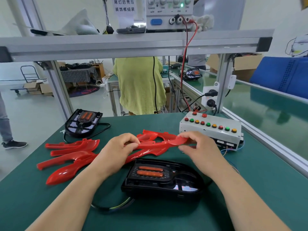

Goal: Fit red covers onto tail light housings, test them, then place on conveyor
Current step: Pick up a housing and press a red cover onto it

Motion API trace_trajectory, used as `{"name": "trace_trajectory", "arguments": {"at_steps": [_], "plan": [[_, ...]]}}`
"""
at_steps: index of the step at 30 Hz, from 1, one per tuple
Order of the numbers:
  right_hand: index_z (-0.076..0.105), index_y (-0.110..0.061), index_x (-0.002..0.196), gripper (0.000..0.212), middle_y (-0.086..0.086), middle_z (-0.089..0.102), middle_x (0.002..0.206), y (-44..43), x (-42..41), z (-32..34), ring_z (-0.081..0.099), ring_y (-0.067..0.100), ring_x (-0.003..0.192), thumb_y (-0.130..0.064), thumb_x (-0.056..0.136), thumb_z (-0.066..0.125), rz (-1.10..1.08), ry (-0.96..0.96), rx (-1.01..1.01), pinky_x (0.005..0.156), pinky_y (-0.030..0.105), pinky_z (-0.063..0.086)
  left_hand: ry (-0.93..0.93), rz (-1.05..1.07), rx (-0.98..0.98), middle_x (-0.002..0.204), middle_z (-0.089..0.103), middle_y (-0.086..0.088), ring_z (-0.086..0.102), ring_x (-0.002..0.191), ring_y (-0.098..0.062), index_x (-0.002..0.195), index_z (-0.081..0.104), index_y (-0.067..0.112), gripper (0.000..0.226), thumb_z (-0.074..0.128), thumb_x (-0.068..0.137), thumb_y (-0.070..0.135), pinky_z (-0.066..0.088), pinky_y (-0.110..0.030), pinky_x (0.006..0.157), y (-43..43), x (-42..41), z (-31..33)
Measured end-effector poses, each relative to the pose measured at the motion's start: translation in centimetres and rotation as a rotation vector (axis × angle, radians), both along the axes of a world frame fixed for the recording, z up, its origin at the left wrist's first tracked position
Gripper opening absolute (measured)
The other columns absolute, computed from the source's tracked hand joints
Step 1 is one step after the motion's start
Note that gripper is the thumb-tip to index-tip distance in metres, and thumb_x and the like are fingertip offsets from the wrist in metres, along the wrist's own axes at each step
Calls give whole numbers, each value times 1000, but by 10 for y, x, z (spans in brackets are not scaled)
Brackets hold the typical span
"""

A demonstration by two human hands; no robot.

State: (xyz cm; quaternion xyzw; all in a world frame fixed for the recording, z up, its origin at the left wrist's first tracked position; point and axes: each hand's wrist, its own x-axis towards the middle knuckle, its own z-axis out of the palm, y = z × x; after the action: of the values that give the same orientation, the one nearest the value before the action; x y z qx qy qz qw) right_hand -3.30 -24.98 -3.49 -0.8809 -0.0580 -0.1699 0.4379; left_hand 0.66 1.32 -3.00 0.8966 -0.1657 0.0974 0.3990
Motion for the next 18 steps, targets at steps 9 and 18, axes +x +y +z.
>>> {"name": "trace_trajectory", "arguments": {"at_steps": [9, 18], "plan": [[71, -19, 96, 6, -9, 68, 64, 5, -3, 5, 56, 4, 60, -19, 92, 68, 133, 221, 459, 57, 16, 49, -130, -187, -106, 95, 67, 14, 64, 93, -5, 100, 74, 33, 25, 75, 85, 13, 43, -11, 84, -8, -15, 14], [74, -27, 92, 21, -10, 70, 91, -13, -12, 16, 63, 6, 84, -46, 86, 71, 90, 505, -414, 71, 19, 46, -34, -126, -158, 93, 68, 20, 64, 91, -3, 94, 71, 41, 27, 67, 93, 14, 44, -25, 87, -6, -7, 6]]}}
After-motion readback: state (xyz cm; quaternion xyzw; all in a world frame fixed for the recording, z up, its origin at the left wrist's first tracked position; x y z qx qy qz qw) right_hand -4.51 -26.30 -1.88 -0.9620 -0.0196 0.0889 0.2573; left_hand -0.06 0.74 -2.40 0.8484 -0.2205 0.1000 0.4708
